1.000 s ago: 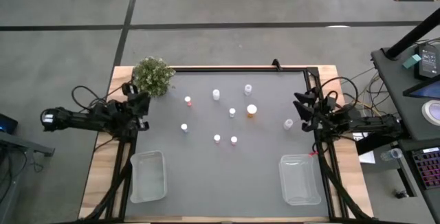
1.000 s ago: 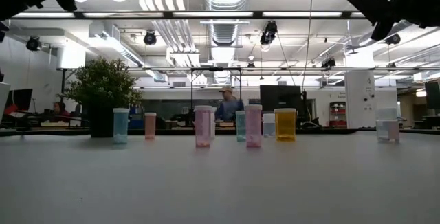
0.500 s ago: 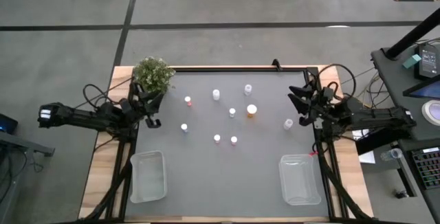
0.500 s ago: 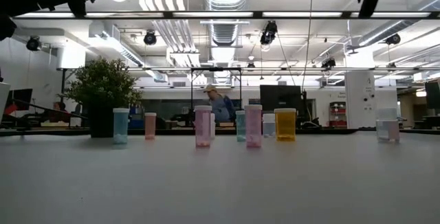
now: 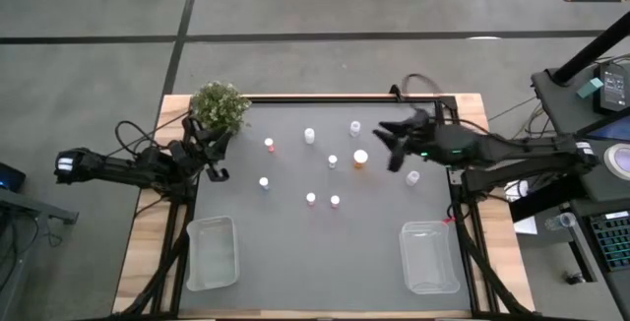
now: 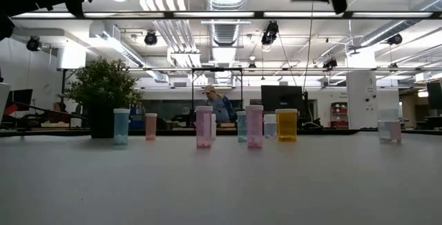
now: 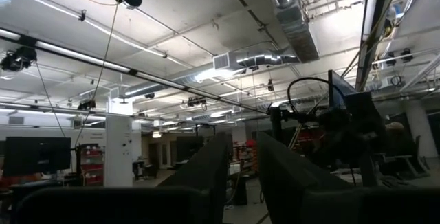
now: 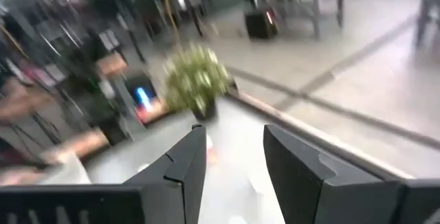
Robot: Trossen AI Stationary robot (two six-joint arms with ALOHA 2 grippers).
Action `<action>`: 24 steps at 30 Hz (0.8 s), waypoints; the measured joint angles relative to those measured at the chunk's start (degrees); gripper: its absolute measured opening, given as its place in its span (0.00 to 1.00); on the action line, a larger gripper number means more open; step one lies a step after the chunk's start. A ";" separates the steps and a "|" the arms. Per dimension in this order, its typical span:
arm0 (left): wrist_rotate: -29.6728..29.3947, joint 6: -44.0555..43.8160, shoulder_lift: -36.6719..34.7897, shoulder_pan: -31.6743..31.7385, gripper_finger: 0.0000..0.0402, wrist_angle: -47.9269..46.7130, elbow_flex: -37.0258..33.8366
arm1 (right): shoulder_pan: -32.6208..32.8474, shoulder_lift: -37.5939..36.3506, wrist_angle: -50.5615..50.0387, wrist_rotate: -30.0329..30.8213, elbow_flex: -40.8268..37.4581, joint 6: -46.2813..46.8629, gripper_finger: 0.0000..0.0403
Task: Pick and place medicine bottles into bin by pill shape (circle, oval)
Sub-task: Put the orange capsule bottle into the transparent bin
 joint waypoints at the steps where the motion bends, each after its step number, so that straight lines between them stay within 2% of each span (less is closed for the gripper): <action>1: 0.00 0.02 0.00 0.00 0.15 0.02 0.00 | -0.01 1.55 -2.74 -0.08 1.52 0.20 0.32; 14: 0.00 0.00 -0.24 0.00 0.15 0.01 0.00 | -1.12 17.79 -31.32 -0.20 23.61 9.30 0.24; 20: 0.00 0.00 -0.15 0.00 0.15 0.08 0.00 | -3.36 24.77 -41.87 -1.97 29.82 10.46 0.19; 24: 0.02 0.00 -0.13 0.00 0.15 0.04 0.00 | -5.35 28.42 -45.30 -2.41 31.82 10.52 0.15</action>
